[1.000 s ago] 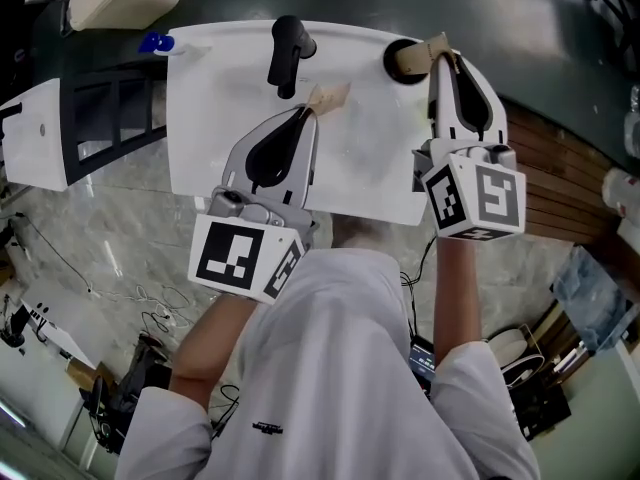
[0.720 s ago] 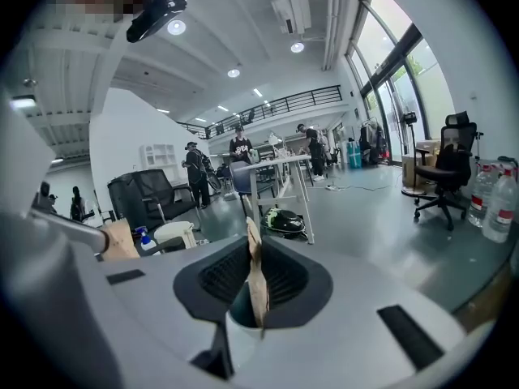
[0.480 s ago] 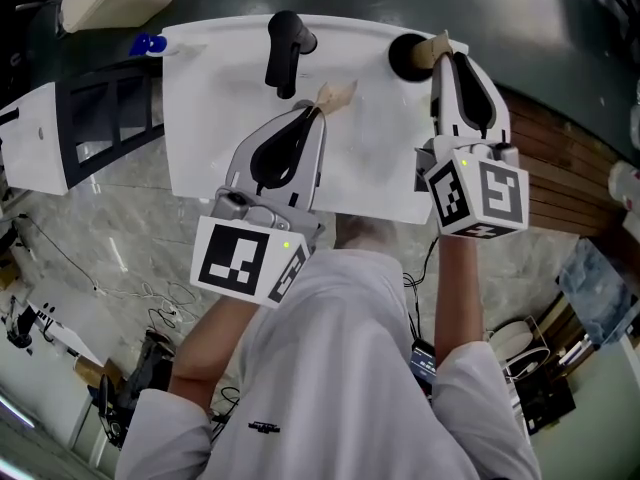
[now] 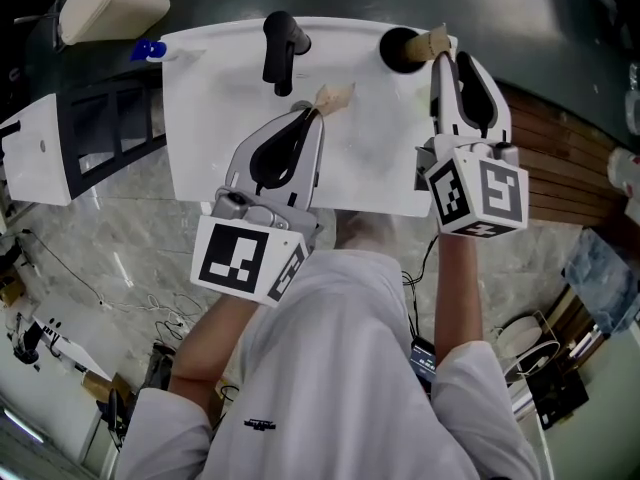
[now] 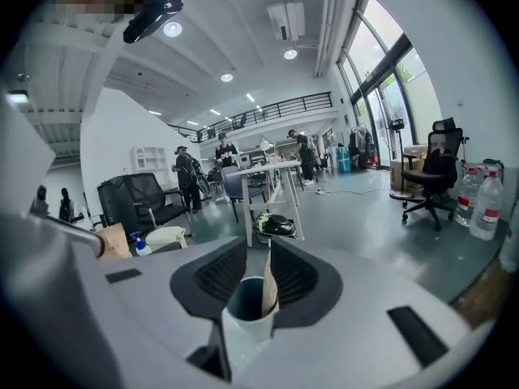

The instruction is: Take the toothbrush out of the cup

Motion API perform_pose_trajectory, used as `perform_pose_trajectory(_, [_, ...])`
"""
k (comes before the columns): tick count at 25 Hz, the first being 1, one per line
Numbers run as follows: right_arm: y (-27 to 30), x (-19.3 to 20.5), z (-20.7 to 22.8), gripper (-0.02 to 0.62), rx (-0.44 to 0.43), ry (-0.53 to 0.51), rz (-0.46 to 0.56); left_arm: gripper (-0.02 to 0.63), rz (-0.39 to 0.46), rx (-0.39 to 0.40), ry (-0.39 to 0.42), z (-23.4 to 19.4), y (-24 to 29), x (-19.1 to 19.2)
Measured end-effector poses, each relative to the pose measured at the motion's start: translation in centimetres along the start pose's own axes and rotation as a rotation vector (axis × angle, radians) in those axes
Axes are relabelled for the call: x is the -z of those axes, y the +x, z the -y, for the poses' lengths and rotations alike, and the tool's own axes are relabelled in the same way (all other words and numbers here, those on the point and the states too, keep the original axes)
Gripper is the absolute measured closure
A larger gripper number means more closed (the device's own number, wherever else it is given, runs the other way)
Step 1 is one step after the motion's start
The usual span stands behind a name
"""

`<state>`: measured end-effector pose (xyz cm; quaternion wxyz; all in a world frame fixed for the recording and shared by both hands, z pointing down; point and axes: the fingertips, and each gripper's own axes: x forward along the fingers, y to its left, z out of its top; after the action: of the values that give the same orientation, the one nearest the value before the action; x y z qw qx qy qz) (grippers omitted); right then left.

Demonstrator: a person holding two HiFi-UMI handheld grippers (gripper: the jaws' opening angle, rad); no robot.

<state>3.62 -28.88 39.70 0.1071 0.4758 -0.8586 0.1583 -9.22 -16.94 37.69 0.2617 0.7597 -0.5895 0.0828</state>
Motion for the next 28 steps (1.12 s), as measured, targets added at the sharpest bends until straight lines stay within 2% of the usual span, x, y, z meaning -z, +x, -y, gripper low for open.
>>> perform_pose_trajectory(9, [-3.6,-2.1,-0.8,0.534,0.03,-0.03,0.029,0.6,0.037,0.031,0.033,1.0,-2.5,-1.5])
perform_pose_trajectory(16, [-7.8,-4.2,-1.5,0.558,0.052,-0.045,0.058,0.6,0.064,0.051,0.051,1.9,-5.2,-2.5])
perform_pose_trajectory(23, [-12.4,-5.5,-2.8,0.568,0.06,-0.07,0.064,0.6,0.051,0.118,0.091,4.3,-8.1,-1.8])
perform_pose_trajectory(28, [-15.6,-6.2,-4.2,0.568,0.053,-0.092,0.069,0.6,0.054,0.133,0.1,5.0,-9.9,-1.9])
